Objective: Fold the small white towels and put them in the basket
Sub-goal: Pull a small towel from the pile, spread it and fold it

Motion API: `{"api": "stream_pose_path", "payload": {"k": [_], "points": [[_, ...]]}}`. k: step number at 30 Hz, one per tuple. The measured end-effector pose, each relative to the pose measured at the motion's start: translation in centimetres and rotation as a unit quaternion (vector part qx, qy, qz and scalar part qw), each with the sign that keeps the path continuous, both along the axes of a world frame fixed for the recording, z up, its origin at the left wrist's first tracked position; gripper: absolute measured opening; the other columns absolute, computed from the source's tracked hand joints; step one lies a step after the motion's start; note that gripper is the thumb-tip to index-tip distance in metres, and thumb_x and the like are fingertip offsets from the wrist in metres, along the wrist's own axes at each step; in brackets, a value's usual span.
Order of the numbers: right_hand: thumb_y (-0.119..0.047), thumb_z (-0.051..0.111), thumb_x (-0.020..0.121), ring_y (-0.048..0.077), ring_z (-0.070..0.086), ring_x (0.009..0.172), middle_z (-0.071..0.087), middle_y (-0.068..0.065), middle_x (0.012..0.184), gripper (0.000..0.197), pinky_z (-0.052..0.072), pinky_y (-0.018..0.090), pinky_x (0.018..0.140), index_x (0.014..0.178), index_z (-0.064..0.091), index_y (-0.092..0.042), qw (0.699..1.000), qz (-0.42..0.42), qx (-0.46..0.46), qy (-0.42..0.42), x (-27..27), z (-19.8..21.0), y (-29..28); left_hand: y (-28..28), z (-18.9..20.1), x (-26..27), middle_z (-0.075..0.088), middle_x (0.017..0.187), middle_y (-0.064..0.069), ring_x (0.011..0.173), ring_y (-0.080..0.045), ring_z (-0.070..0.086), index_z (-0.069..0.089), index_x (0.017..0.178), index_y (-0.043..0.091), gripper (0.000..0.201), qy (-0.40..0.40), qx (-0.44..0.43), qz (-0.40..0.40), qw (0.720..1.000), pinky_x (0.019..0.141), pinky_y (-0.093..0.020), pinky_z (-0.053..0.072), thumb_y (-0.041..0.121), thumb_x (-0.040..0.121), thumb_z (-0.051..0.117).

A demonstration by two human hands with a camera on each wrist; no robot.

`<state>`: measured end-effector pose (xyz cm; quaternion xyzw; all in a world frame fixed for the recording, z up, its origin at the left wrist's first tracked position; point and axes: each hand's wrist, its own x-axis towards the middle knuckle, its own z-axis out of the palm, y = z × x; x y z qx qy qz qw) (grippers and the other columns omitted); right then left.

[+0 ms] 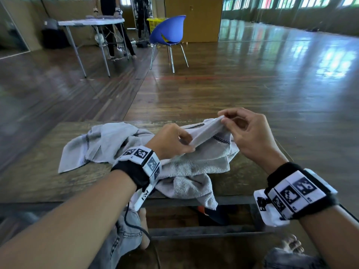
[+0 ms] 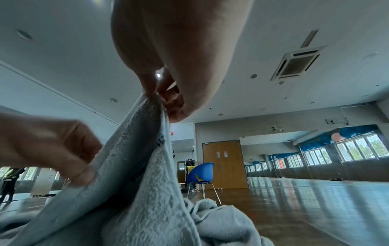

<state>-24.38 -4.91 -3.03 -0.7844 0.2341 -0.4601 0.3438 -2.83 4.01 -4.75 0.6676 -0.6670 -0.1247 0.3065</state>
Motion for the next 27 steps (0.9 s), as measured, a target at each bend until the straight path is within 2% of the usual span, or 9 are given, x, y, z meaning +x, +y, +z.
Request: {"api": "stream_pose_path", "payload": {"k": [3,7,10,11,13,15,17,22,27], "points": [[-0.016,0.07,0.094,0.009,0.072,0.089,0.076,-0.012,0.097,0.016,0.057,0.019,0.08,0.103,0.075,-0.029,0.999,-0.03,-0.004,-0.011,-0.5,2.3,-0.3,0.8,1.4,1.4,0.056,0.049,0.022,0.047,0.006,0.054,0.075,0.068,0.022,0.012,-0.066,0.053,0.043,0.995,0.05,-0.006,0.038,0.025,0.077,0.082],[-0.017,0.07,0.093,0.002,0.069,0.082,0.073,-0.015,0.091,0.015,0.055,0.015,0.076,0.098,0.074,-0.03,0.996,-0.088,-0.014,-0.018,-1.4,4.4,-1.1,1.5,3.5,3.8,0.06,0.065,-0.006,0.057,-0.017,0.046,0.072,0.074,0.005,0.028,-0.098,0.077,0.111,0.986,0.058,-0.027,0.04,0.032,0.08,0.074],[-0.016,0.069,0.094,0.008,0.069,0.084,0.073,-0.011,0.091,0.013,0.058,0.025,0.08,0.099,0.075,-0.027,0.991,-0.13,0.001,-0.007,-2.3,5.1,-1.7,2.2,5.5,5.2,0.057,0.068,-0.004,0.063,-0.017,0.048,0.07,0.072,0.012,0.019,-0.109,0.052,0.122,0.985,0.061,-0.033,0.043,0.028,0.081,0.076],[-0.015,0.068,0.094,0.01,0.068,0.085,0.073,-0.009,0.091,0.014,0.058,0.028,0.082,0.1,0.075,-0.025,0.99,-0.14,0.009,-0.005,-2.5,5.2,-1.9,2.4,6.1,5.7,0.061,0.07,-0.005,0.064,-0.018,0.051,0.075,0.077,0.007,0.019,-0.111,0.039,0.122,0.986,0.062,-0.035,0.047,0.026,0.081,0.077],[-0.014,0.068,0.095,0.003,0.067,0.083,0.072,-0.01,0.09,0.016,0.058,0.024,0.081,0.101,0.075,-0.026,0.989,-0.15,0.017,-0.007,-3.0,5.5,-2.2,2.8,7.3,6.3,0.071,0.073,-0.007,0.064,-0.02,0.059,0.079,0.086,0.004,0.02,-0.128,0.01,0.112,0.985,0.063,-0.032,0.05,0.024,0.081,0.078],[-0.015,0.068,0.094,-0.011,0.061,0.072,0.069,-0.017,0.085,0.016,0.051,0.008,0.068,0.097,0.075,-0.03,0.987,-0.162,0.006,0.006,-3.4,5.8,-2.5,3.1,8.5,6.6,0.071,0.066,-0.003,0.058,-0.014,0.06,0.081,0.089,0.01,0.014,-0.144,-0.016,0.098,0.985,0.053,-0.016,0.045,0.022,0.082,0.076],[-0.017,0.068,0.094,-0.014,0.055,0.06,0.066,-0.018,0.08,0.015,0.043,0.004,0.054,0.095,0.076,-0.029,0.983,-0.182,0.004,0.018,-3.6,6.4,-3.0,3.3,9.8,7.0,0.067,0.06,0.003,0.052,-0.008,0.055,0.081,0.088,0.012,0.012,-0.156,-0.043,0.097,0.982,0.05,-0.008,0.038,0.018,0.083,0.072],[-0.012,0.067,0.094,0.013,0.065,0.072,0.07,-0.004,0.084,0.023,0.054,0.03,0.068,0.08,0.072,-0.031,0.98,-0.196,0.035,0.001,-3.9,8.4,-4.6,3.5,12.8,7.9,0.07,0.067,-0.006,0.064,-0.023,0.064,0.08,0.089,0.011,0.016,-0.193,-0.076,0.111,0.972,0.069,-0.033,0.053,0.019,0.082,0.069],[-0.01,0.065,0.097,0.01,0.071,0.059,0.071,0.004,0.085,0.022,0.061,0.028,0.062,0.081,0.068,-0.027,0.979,-0.188,0.075,0.009,-3.6,9.7,-5.9,3.3,14.8,8.0,0.067,0.073,-0.012,0.073,-0.034,0.063,0.075,0.082,0.01,0.016,-0.229,-0.05,0.125,0.964,0.075,-0.047,0.055,0.012,0.082,0.059]]}}
